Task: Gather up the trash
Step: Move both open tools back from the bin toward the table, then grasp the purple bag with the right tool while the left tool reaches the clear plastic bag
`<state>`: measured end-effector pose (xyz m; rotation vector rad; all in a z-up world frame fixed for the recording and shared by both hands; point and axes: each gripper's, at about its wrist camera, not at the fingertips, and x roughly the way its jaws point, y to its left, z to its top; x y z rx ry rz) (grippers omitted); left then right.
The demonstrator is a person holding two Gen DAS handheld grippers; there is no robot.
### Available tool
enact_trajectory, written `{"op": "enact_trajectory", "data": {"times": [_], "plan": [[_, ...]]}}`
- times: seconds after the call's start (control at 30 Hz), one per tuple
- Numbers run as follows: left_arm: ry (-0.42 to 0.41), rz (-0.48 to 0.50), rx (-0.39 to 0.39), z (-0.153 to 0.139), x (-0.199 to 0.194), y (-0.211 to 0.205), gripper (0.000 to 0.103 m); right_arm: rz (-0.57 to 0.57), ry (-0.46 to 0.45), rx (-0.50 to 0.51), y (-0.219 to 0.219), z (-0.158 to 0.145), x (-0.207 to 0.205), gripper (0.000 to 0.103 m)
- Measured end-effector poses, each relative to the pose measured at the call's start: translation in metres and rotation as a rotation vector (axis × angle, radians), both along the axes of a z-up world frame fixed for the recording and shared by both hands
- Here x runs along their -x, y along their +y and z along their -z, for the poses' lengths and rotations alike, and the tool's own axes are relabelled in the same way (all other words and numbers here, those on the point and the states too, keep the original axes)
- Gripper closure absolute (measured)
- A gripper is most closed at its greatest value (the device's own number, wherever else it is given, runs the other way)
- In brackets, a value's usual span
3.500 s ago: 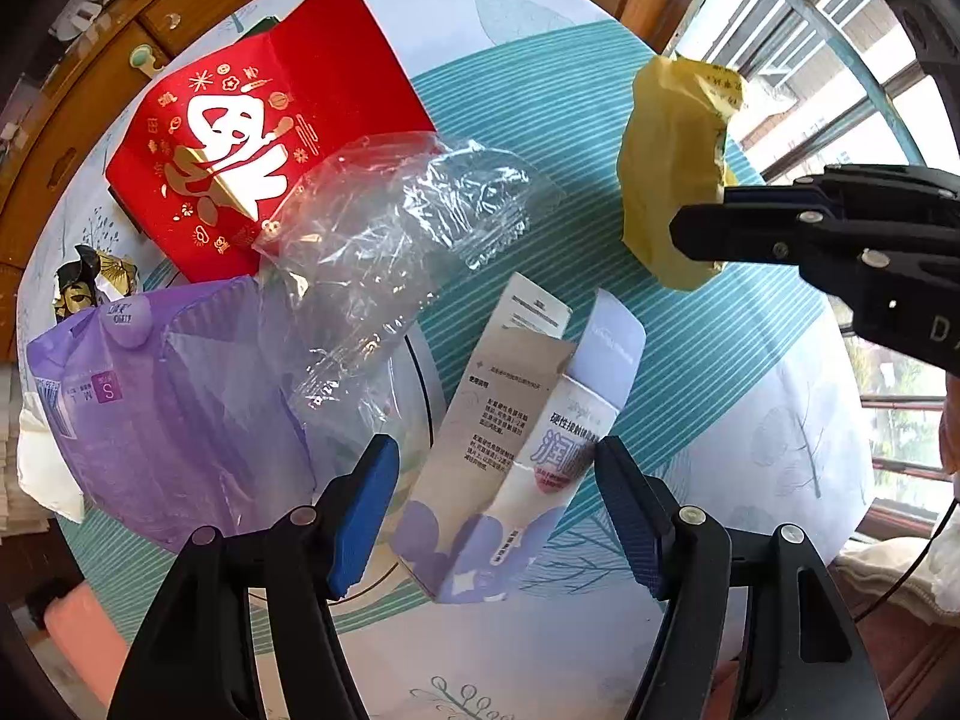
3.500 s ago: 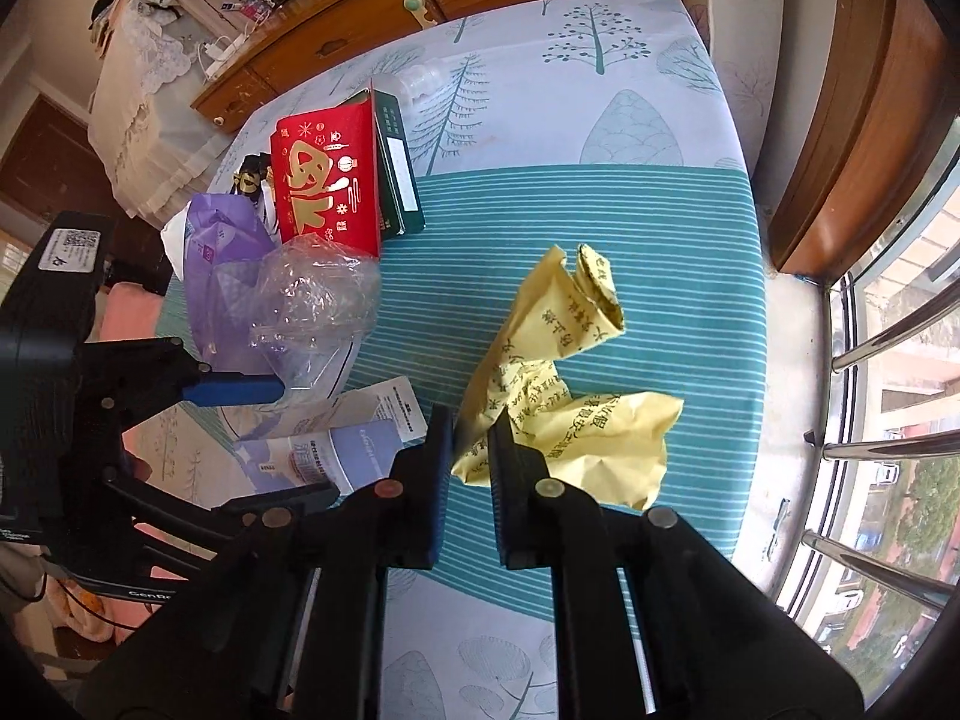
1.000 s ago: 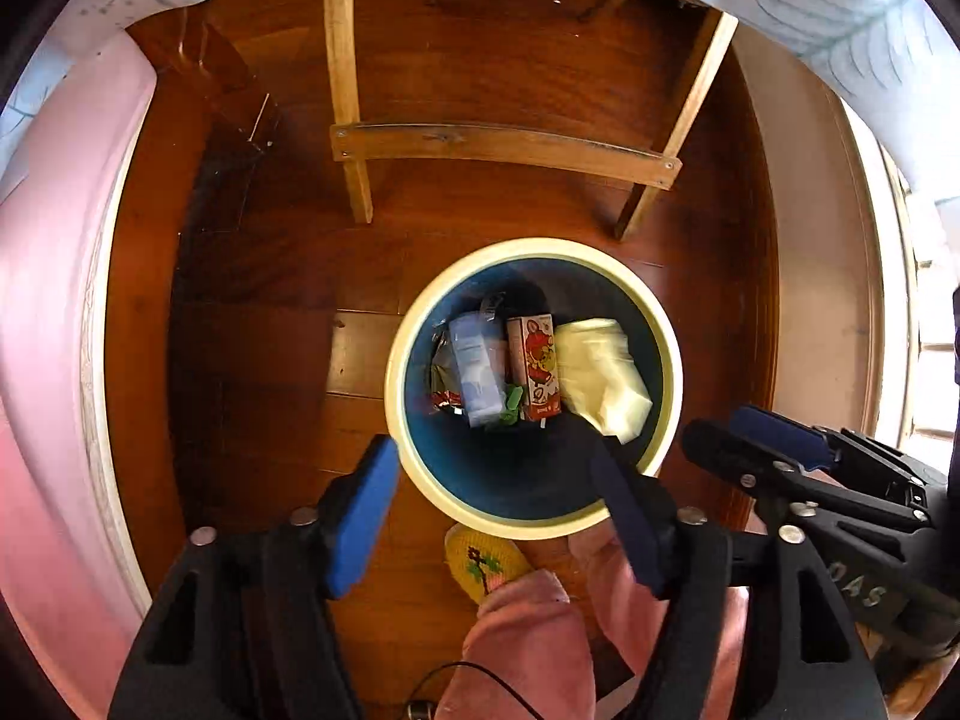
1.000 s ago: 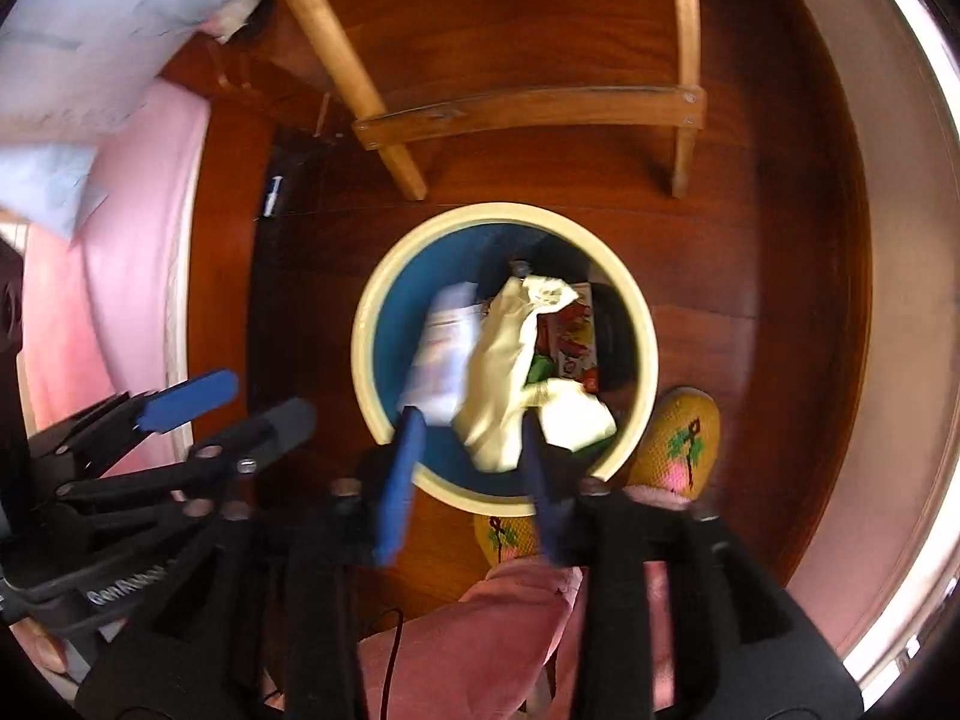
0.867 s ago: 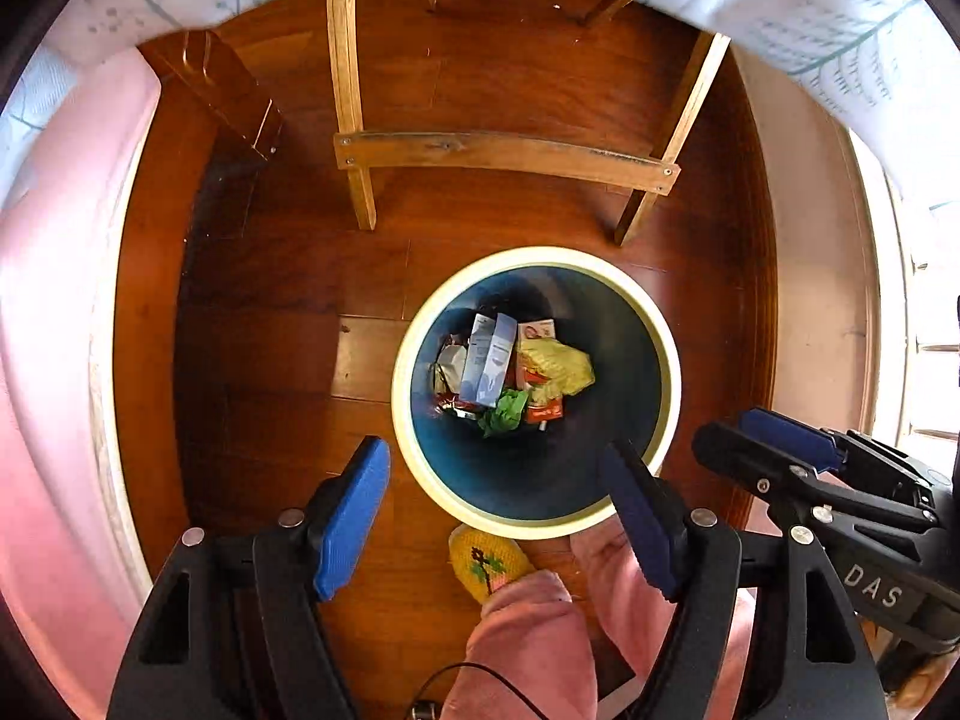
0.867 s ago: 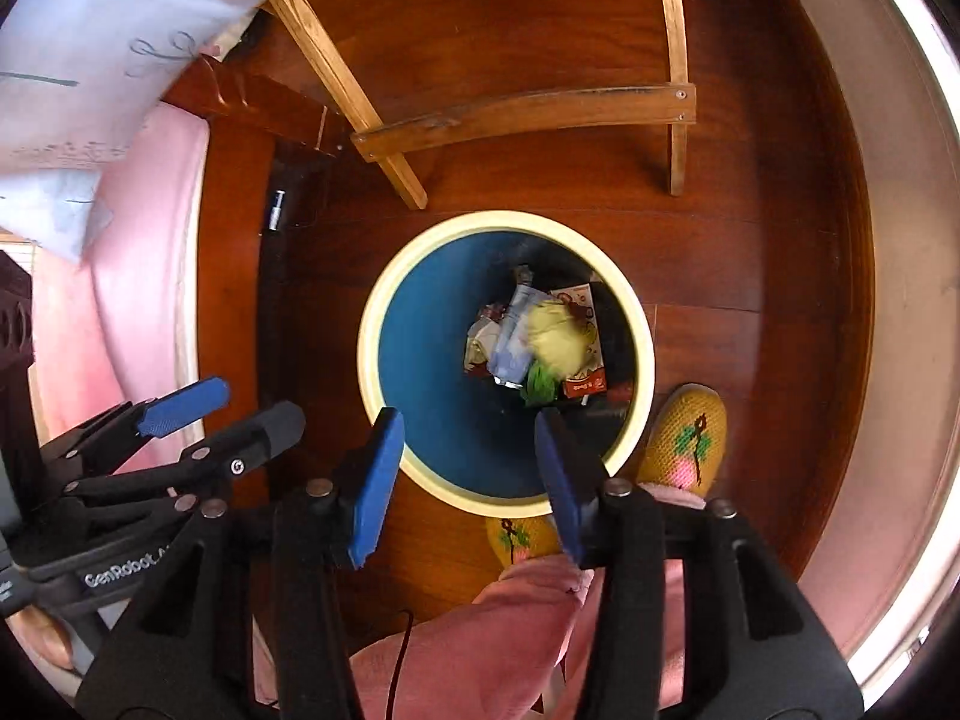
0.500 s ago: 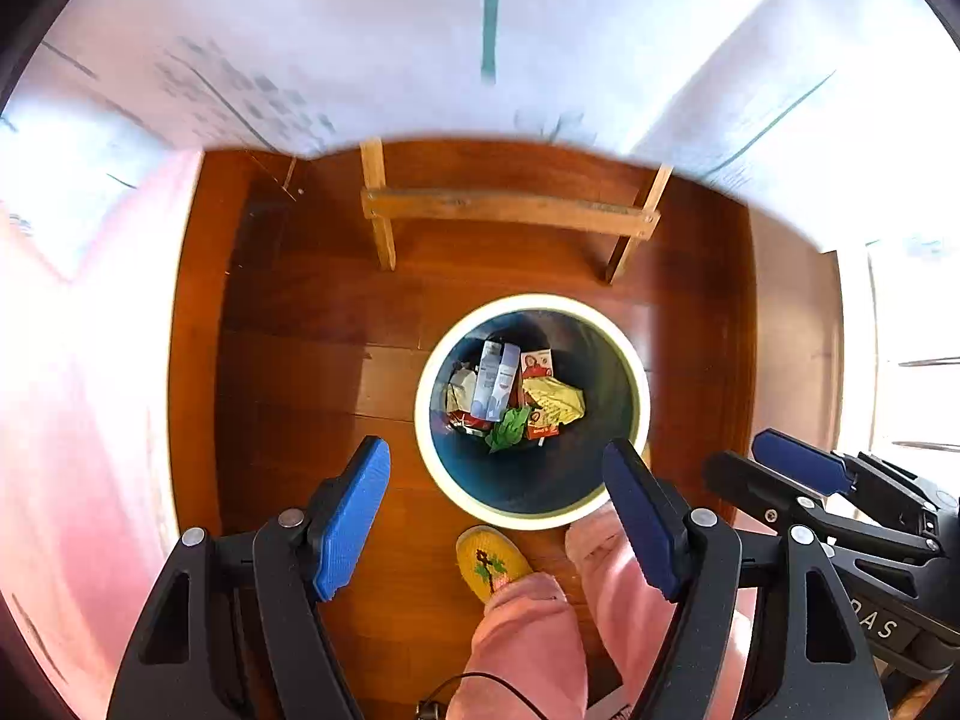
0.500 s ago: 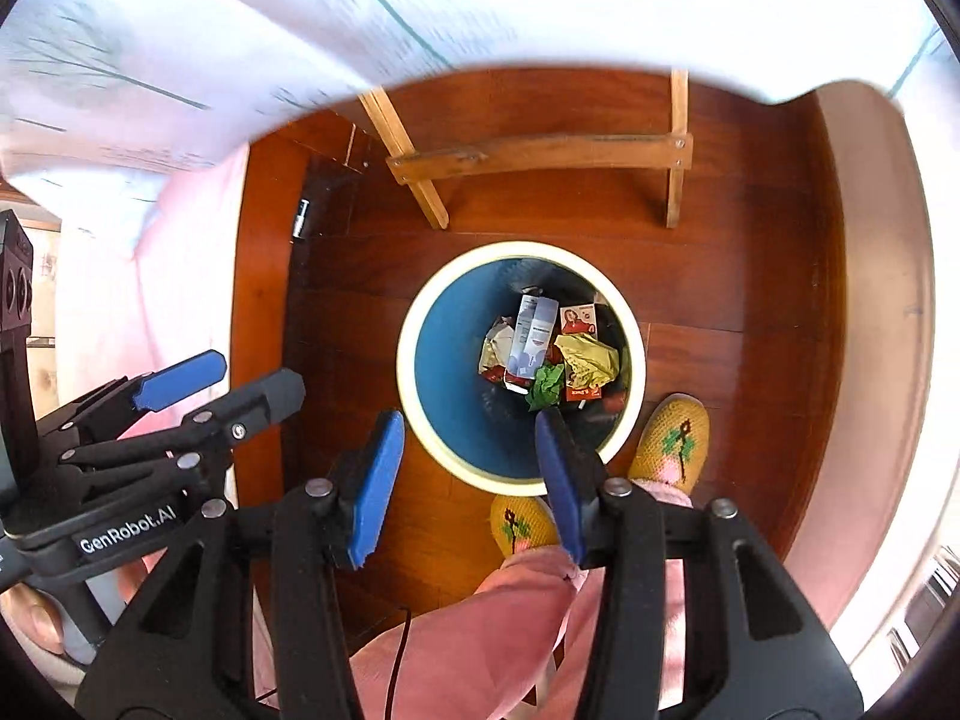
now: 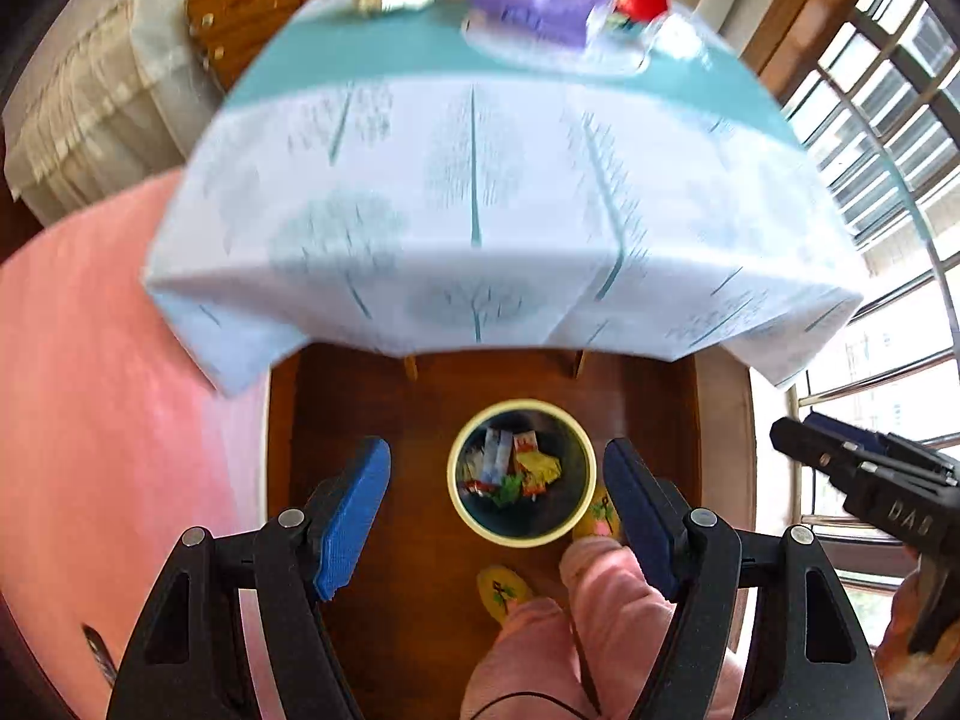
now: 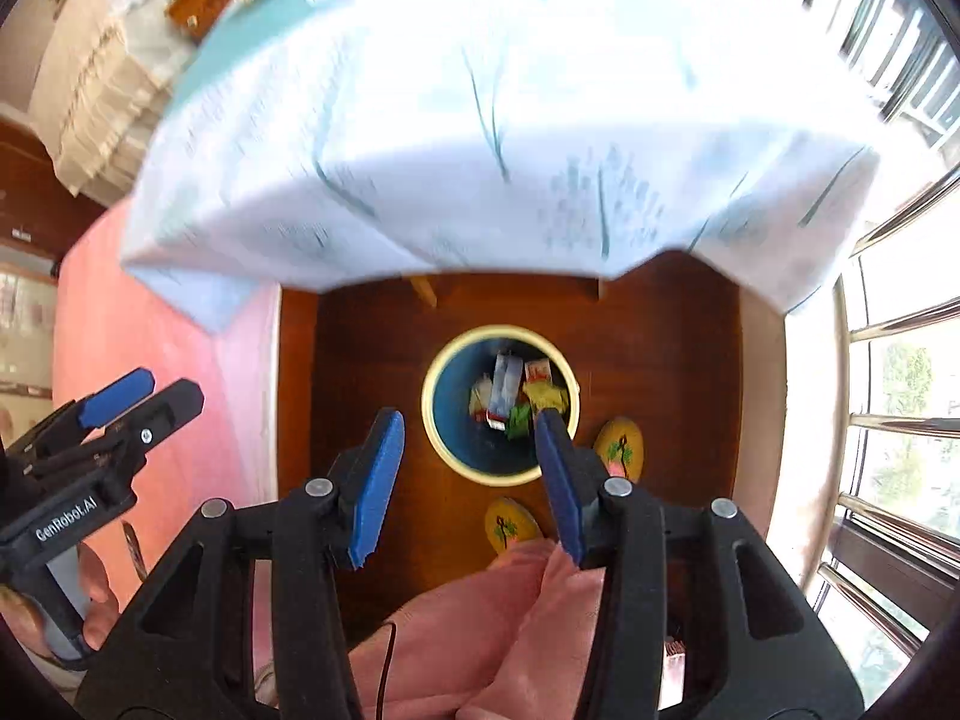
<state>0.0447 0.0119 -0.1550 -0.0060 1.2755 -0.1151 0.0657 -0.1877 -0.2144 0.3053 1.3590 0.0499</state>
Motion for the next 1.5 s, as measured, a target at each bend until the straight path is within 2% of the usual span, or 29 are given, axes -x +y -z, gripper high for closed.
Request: {"op": "enact_trajectory", "data": {"times": [0.13,0.3,0.43,0.6,0.83,1.03,1.13,1.37,1.43,1.5], "plan": [[-0.068,0.026,-0.023,-0.056,-0.008,0.001,0.028,0.037,-0.109,0.003,-0.005,-0.064,-0.002,0.06],[-0.154,0.055,-0.051,-0.115,-0.014,0.001,0.028,0.079,-0.19,-0.014,-0.012,-0.121,0.0,0.06],[-0.201,0.068,-0.055,-0.143,-0.021,-0.005,0.028,0.086,-0.212,-0.019,-0.013,-0.144,-0.002,0.06],[-0.232,0.065,-0.049,-0.163,-0.034,-0.014,0.028,0.072,-0.239,-0.026,-0.01,-0.152,-0.01,0.06],[-0.248,0.081,-0.054,-0.166,-0.067,-0.026,0.028,0.033,-0.287,-0.033,-0.006,-0.158,-0.038,0.06],[-0.225,0.066,-0.021,-0.16,-0.12,-0.034,0.028,0.018,-0.302,-0.04,-0.019,-0.156,-0.087,0.06],[-0.197,0.051,-0.014,-0.149,-0.157,-0.039,0.028,0.02,-0.295,-0.054,-0.034,-0.145,-0.125,0.06],[-0.099,-0.006,0.003,-0.121,-0.282,-0.067,0.028,0.018,-0.234,-0.093,-0.082,-0.114,-0.237,0.06],[-0.089,-0.019,-0.013,-0.115,-0.314,-0.078,0.028,0.009,-0.234,-0.097,-0.097,-0.11,-0.269,0.05],[-0.065,-0.04,-0.009,-0.107,-0.349,-0.087,0.028,0.008,-0.231,-0.098,-0.113,-0.105,-0.3,0.05]]}}
